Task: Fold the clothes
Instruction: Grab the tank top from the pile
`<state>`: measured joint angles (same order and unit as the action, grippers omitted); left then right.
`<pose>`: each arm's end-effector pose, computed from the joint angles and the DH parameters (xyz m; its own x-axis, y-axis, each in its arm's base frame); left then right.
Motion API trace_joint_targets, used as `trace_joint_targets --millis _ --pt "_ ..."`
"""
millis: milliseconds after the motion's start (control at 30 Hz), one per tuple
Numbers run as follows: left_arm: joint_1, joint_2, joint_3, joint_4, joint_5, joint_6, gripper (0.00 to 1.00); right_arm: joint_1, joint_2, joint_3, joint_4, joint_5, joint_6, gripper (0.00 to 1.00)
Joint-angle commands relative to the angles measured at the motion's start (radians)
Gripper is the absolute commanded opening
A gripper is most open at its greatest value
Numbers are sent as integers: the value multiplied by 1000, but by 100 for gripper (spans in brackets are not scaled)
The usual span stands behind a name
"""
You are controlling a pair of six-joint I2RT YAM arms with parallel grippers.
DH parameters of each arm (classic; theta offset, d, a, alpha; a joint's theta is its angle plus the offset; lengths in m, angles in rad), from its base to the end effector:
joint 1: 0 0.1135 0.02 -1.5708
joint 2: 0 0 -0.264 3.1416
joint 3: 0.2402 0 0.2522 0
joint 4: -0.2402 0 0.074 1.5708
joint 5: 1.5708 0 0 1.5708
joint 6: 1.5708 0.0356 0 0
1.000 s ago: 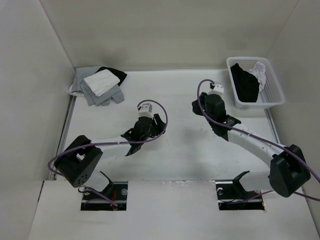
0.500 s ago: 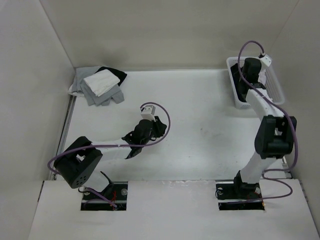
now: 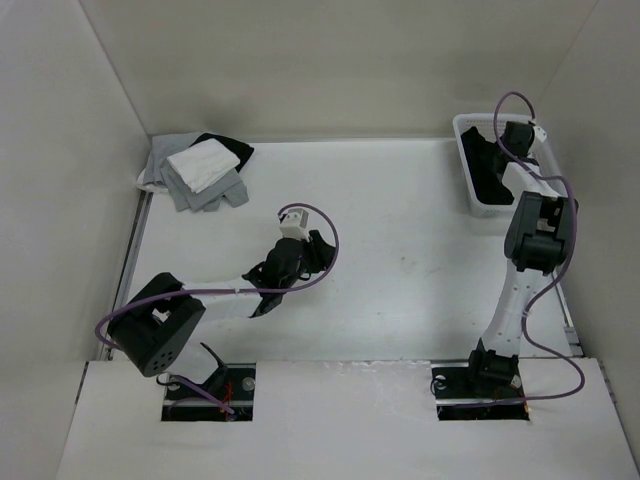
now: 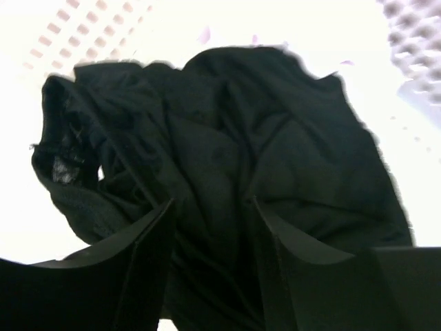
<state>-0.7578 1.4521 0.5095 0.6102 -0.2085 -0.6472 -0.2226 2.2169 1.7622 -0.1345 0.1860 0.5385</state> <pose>0.2114 -0.1899 0.1772 -0.5088 -0.3306 -0.7948 0.2802 0.8094 -0.5161 0.5018 -0.1203 0.2100 -0.2771 0.5795 -0.7664 0.5930 0.7308 0.3382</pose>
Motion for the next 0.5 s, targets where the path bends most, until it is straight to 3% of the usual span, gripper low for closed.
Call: trace_joint_targets --millis 0,233,400,467 --pt "4 4 3 65 6 0 42 13 23 63 13 -68 3 46" --pt "4 24 14 65 18 0 42 -7 32 68 75 -164 87 0" --pt "8 34 17 68 18 0 42 -13 -97 -59 179 -154 83 0" --pt "8 42 20 72 24 -2 42 -13 -234 -194 307 -158 92 0"
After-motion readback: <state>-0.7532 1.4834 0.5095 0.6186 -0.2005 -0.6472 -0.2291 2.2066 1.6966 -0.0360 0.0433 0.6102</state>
